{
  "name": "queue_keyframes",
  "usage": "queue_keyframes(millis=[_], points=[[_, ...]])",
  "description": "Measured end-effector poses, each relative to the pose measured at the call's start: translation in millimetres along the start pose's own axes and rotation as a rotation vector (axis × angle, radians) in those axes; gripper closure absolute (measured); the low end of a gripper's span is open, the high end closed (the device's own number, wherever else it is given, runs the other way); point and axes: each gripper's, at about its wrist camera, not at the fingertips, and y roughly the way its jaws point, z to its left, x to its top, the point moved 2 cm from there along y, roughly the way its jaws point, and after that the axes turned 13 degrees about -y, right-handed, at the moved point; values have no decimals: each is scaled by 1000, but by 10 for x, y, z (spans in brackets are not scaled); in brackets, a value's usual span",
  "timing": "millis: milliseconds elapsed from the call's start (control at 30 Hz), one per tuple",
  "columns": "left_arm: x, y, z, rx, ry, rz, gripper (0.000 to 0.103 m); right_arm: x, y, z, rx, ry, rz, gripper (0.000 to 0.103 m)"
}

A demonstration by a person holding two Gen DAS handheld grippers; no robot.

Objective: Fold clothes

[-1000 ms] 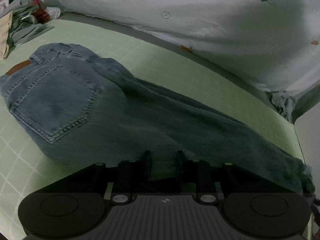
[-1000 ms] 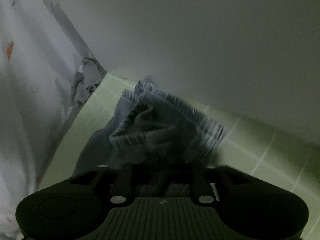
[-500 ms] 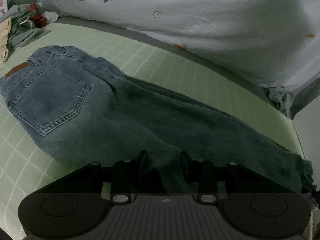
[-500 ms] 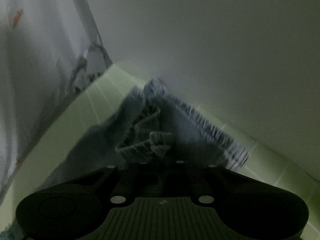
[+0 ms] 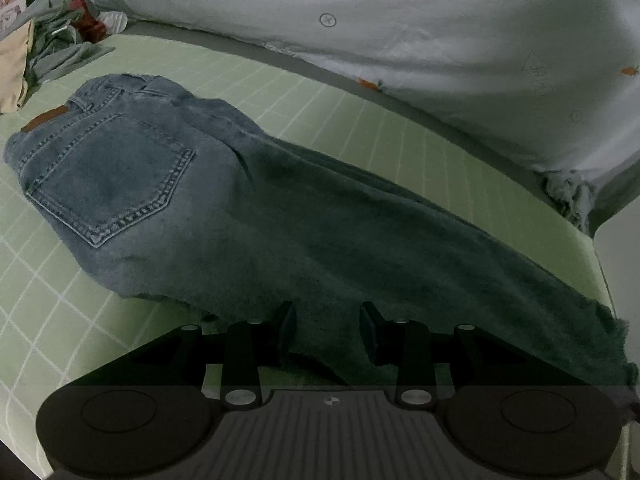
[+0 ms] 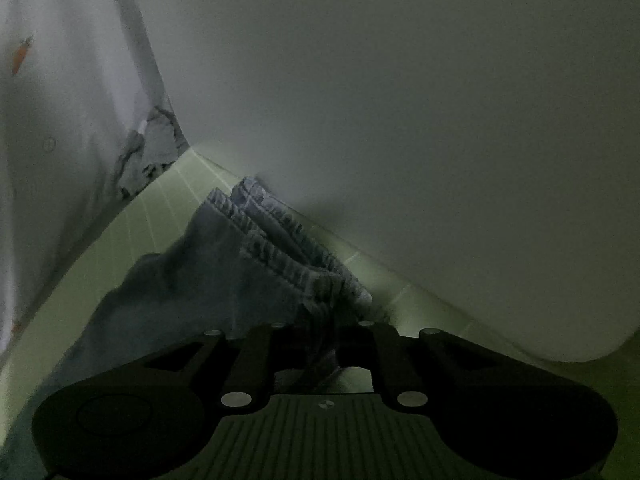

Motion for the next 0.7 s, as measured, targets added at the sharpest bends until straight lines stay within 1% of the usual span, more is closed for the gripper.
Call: queue_keyframes(millis=[100, 133, 200, 267, 300, 333, 367, 400, 467, 533, 567, 600, 700], points=[[8, -3, 13, 1, -7, -1, 64, 118, -138, 75, -7, -48, -83, 89], [4, -3, 14, 1, -8, -1, 64, 116, -116, 78, -18, -62, -75, 89], [0, 5, 8, 2, -6, 0, 64, 77, 21, 45, -42, -66, -12, 89], [-3, 3, 0, 5, 6, -1, 64, 26, 118, -18, -38, -38, 46, 89], [-11, -12, -16, 6, 19, -4, 64, 21, 101, -32, -30, -34, 49, 88], [-12, -9, -23, 5, 22, -5, 61, 39, 49, -21, -35, -54, 37, 84], [-12, -5, -29, 5, 24, -5, 60, 74, -40, 3, -48, -93, 14, 69], [-11, 8, -32, 4, 27, -4, 60, 101, -114, 22, -62, -124, -7, 45], [-26, 44, -62, 1, 39, 5, 60, 173, -302, 92, -88, -209, -83, 29], [-33, 77, -111, -7, 51, 14, 60, 220, -391, 156, -73, -248, -121, 23], [-37, 95, -143, -13, 59, 19, 60, 258, -411, 210, -54, -270, -138, 18], [-39, 107, -168, -18, 63, 23, 60, 288, -396, 257, -38, -282, -146, 16], [-43, 153, -266, -29, 81, 33, 60, 382, -183, 425, 3, -327, -128, 16]])
